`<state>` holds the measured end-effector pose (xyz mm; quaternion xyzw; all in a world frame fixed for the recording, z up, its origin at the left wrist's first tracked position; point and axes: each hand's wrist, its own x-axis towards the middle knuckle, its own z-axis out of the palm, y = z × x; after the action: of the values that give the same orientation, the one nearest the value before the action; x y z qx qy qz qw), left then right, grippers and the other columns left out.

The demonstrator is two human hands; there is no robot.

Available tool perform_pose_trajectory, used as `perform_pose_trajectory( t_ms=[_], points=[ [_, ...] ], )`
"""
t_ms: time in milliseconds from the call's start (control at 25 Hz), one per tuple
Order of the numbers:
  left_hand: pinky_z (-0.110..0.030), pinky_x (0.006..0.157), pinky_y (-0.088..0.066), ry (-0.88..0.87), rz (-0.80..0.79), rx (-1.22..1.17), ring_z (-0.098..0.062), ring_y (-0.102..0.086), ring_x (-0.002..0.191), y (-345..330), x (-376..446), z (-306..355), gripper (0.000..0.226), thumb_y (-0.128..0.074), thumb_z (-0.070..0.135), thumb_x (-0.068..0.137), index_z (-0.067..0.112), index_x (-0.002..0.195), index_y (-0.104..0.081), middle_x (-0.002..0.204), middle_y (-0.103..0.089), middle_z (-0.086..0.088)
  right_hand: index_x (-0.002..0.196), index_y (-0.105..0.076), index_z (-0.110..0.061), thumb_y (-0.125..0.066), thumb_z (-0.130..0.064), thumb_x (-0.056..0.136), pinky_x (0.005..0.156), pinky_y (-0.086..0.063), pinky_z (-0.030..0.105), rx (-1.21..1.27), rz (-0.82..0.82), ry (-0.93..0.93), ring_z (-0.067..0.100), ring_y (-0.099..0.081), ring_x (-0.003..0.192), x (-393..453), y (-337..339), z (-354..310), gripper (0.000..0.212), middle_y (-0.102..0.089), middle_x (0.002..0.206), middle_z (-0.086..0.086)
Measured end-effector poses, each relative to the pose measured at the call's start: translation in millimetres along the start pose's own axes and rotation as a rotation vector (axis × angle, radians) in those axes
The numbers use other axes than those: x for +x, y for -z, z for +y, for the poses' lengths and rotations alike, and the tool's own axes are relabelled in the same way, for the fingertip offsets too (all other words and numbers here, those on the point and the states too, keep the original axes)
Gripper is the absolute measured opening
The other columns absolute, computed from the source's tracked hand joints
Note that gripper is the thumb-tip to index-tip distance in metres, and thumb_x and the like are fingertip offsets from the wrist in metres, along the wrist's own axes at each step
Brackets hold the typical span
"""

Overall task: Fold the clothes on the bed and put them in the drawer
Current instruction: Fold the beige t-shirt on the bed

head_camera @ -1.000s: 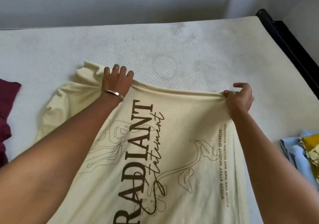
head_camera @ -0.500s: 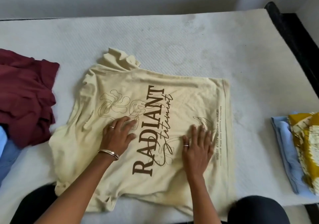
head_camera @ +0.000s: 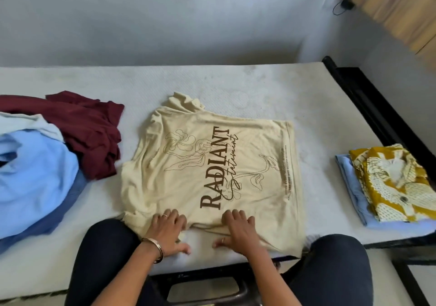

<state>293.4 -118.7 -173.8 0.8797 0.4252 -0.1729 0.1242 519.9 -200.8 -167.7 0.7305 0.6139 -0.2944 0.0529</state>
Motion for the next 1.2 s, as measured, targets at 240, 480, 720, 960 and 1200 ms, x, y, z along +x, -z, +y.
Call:
perform_pose_trajectory(
  t_ms=[240, 480, 720, 960, 1200],
  points=[
    [-0.037, 0.089, -0.046, 0.236, -0.095, -0.137, -0.03, -0.059, 0.109, 23.0, -9.5, -12.0, 0.032, -0.048, 0.019, 0.094, 0.02, 0.126, -0.049, 0.123, -0.06, -0.009, 0.132, -0.039, -0.023, -0.063, -0.054, 0.086, 0.101, -0.031, 0.054, -0.119, 0.024, -0.156, 0.032, -0.037, 0.127, -24.0, -6.7, 14.3, 0.061, -0.042, 0.135, 0.005],
    [-0.027, 0.075, -0.038, 0.262, 0.201, -0.62, -0.031, -0.059, 0.101, 64.2, -0.8, -54.8, 0.019, -0.058, 0.008, 0.088, 0.02, 0.1, -0.066, 0.101, -0.062, -0.008, 0.127, -0.051, -0.017, -0.049, -0.009, 0.092, 0.103, -0.03, 0.059, -0.307, 0.088, -0.411, 0.032, -0.044, 0.123, -31.3, 16.7, 40.9, 0.036, -0.051, 0.13, 0.005],
    [-0.025, 0.085, -0.043, 0.103, -0.574, 0.047, -0.015, -0.055, 0.106, 124.2, 35.3, -69.2, 0.057, -0.079, 0.041, 0.072, 0.027, 0.123, -0.057, 0.117, -0.058, 0.007, 0.1, -0.053, -0.018, -0.043, -0.005, 0.092, 0.107, -0.025, 0.056, -0.23, 0.002, -0.455, 0.022, -0.057, 0.088, -22.5, 86.3, 112.5, 0.018, -0.046, 0.08, -0.004],
    [-0.046, 0.102, -0.03, 0.314, 0.161, 0.505, -0.029, -0.042, 0.128, 182.7, 123.7, -72.7, 0.041, -0.043, 0.013, 0.096, 0.03, 0.133, -0.046, 0.139, -0.046, -0.006, 0.111, -0.055, -0.018, -0.047, -0.008, 0.088, 0.106, -0.02, 0.062, -0.09, 0.086, -0.589, 0.032, -0.047, 0.113, 47.1, 147.4, 151.4, 0.026, -0.055, 0.111, 0.009],
    [-0.046, 0.086, -0.049, 0.798, 0.138, -0.461, -0.041, -0.057, 0.11, 92.8, 114.8, -40.1, 0.046, -0.063, 0.039, 0.088, 0.006, 0.12, -0.059, 0.124, -0.056, -0.021, 0.116, -0.058, -0.001, -0.052, -0.035, 0.099, 0.088, -0.048, 0.048, 0.785, 0.496, -0.926, 0.04, -0.057, 0.108, 43.7, 79.2, 84.6, 0.038, -0.061, 0.113, 0.024]
  ],
)
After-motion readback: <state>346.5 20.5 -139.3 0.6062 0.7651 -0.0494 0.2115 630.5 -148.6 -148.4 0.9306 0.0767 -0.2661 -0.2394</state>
